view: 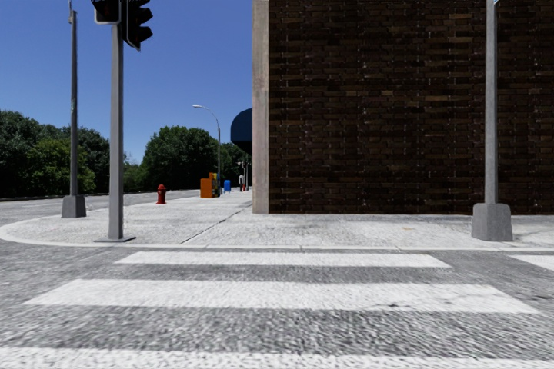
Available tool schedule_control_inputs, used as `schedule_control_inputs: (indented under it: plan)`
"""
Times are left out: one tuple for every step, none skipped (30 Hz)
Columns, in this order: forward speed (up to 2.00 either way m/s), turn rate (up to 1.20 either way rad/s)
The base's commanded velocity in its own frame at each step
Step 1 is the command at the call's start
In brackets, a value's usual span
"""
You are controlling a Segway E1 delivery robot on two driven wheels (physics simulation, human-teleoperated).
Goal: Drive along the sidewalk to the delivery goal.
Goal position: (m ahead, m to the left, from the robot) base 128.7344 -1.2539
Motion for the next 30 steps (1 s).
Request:
schedule_control_inputs:
  plan:
    - [2.0, 0.0]
    - [2.0, 0.0]
    - [2.0, 0.0]
    - [2.0, 0.0]
    - [2.0, 0.0]
    - [2.0, 0.0]
    - [2.0, 0.0]
    - [2.0, 0.0]
    - [2.0, 0.0]
    - [2.0, 0.0]
    - [2.0, 0.0]
    - [2.0, 0.0]
    - [2.0, 0.0]
    - [2.0, 0.0]
    - [2.0, 0.0]
    - [2.0, 0.0]
    - [2.0, 0.0]
    - [2.0, 0.0]
    - [2.0, 0.0]
    - [2.0, 0.0]
    - [2.0, 0.0]
    - [2.0, 0.0]
    - [2.0, 0.0]
    - [2.0, 0.0]
    - [2.0, 0.0]
    - [2.0, 0.0]
    - [2.0, 0.0]
    - [2.0, 0.0]
    - [2.0, 0.0]
    - [2.0, 0.0]
